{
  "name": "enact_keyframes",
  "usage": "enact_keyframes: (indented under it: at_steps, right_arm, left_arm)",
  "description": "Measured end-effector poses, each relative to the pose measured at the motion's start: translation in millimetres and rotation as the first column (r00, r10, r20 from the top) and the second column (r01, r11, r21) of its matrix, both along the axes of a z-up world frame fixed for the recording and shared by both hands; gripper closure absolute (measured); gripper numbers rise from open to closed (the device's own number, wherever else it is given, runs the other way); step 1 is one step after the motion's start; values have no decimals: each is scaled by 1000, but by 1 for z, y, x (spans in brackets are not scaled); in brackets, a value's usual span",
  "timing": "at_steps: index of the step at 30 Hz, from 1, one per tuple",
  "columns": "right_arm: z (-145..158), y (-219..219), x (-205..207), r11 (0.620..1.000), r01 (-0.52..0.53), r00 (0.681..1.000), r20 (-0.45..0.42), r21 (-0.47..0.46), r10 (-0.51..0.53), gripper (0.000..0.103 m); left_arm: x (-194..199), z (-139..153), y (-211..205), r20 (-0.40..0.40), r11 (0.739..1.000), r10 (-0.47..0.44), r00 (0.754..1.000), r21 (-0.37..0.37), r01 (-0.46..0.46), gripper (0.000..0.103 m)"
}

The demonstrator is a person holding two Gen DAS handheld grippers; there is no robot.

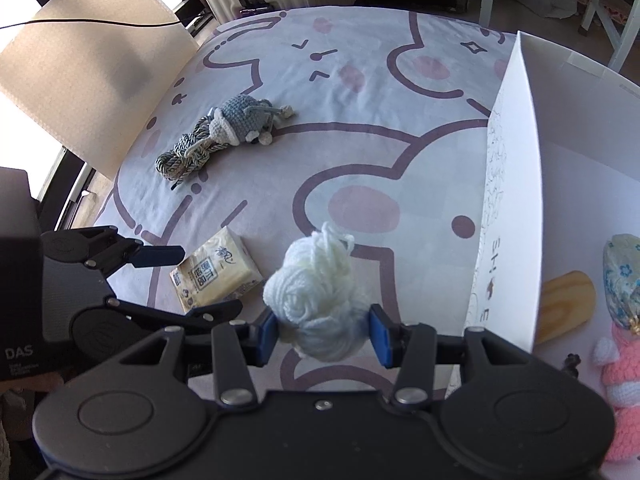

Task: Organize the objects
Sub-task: 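Grasp the tissue pack with the left gripper while the right gripper holds the yarn, then carry the yarn ball and tissue pack over the white box with both grippers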

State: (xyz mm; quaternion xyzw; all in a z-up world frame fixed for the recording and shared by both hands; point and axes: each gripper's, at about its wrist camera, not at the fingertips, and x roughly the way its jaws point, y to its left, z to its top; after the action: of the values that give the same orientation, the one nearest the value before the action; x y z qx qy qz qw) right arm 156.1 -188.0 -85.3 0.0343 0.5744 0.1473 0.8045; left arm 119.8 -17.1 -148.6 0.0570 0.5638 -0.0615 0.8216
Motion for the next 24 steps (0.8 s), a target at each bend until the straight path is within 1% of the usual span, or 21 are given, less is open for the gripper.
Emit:
enact_keyframes:
  at_steps: [2,4,5,11,18,22,24]
  right_arm:
    - [1,0,-2,1000,-4,1000,0,-1,4,55]
    - [2,1,-3,1000,-9,1000,0,0,9,55]
    - [2,1,-4,1000,-11,1000,1,-1,11,55]
    - [5,-2,-8,1000,-7,1000,8,-6,7,55]
    - [23,-11,-13,1000,21,998,56,20,-22,55]
    - [34,-16,-19,999,32,995,93,15,-33,55]
    - [40,-19,-22,999,36,992,117,17,-37,55]
  left_arm:
    - [2,-1,2,2,1000,5,1000,-10,-5,34]
    - [2,-1,1,-2,1000,-3,1000,-18,3,39]
    - [1,-1,0,-4,1000,-9,1000,-11,9,44]
    - [-4,6,-4,-1,1000,-26,1000,1,26,45]
    - [-15,35,-7,51,999,-12,999,-35,14,46]
    - [-17,54,-8,77,999,-1,997,-51,5,46]
    - [-18,65,-6,104,998,11,995,-60,-5,46]
